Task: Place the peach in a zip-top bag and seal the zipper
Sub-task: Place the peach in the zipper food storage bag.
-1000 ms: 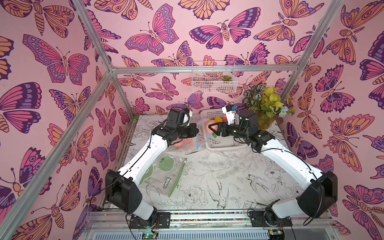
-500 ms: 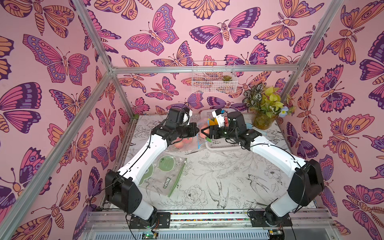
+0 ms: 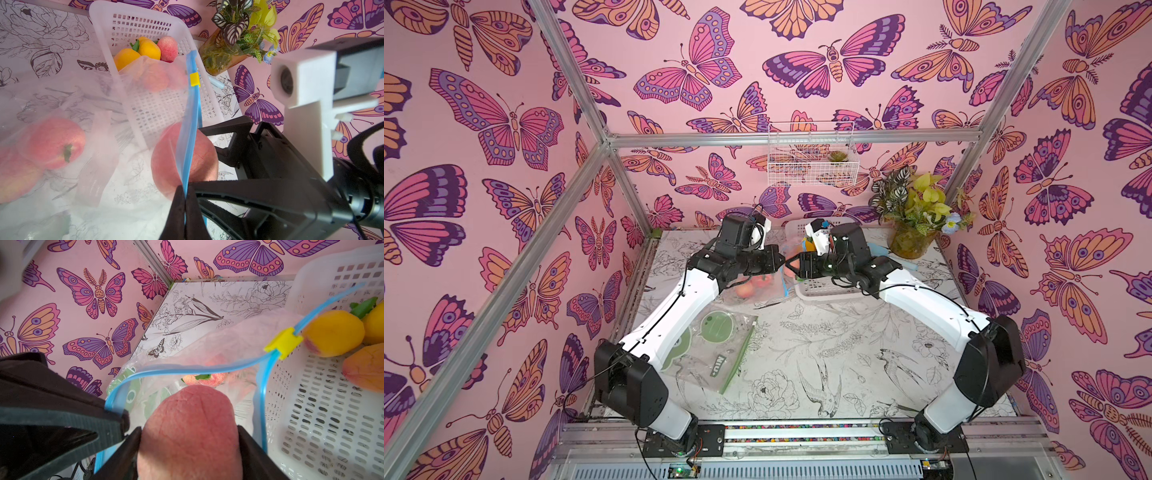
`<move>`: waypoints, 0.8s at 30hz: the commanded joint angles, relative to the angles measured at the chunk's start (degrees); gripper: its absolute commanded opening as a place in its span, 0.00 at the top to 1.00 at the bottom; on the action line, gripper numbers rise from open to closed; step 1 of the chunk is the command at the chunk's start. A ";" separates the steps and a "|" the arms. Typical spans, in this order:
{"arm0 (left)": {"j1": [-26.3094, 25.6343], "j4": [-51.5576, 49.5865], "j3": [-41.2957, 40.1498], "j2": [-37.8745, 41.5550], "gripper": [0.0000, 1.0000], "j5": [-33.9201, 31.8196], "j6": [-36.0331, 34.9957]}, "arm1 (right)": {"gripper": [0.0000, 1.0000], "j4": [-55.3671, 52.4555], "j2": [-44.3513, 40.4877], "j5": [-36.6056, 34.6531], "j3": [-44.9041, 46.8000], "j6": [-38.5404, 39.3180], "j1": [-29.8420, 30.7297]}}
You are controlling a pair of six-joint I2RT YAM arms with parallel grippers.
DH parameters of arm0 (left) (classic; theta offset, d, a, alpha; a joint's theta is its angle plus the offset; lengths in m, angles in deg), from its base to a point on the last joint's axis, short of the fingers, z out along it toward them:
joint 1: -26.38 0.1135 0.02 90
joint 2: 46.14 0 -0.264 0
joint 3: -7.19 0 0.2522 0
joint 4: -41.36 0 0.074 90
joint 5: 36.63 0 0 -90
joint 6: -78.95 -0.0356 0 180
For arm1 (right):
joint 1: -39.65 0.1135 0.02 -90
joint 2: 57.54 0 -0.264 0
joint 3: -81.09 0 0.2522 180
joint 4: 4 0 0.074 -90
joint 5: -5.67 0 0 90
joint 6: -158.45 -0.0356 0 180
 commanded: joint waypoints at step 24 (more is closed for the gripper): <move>-0.24 1.75 -0.86 1.35 1.00 0.13 -0.80 | 0.17 3.91 -5.08 -4.40 3.51 1.64 0.52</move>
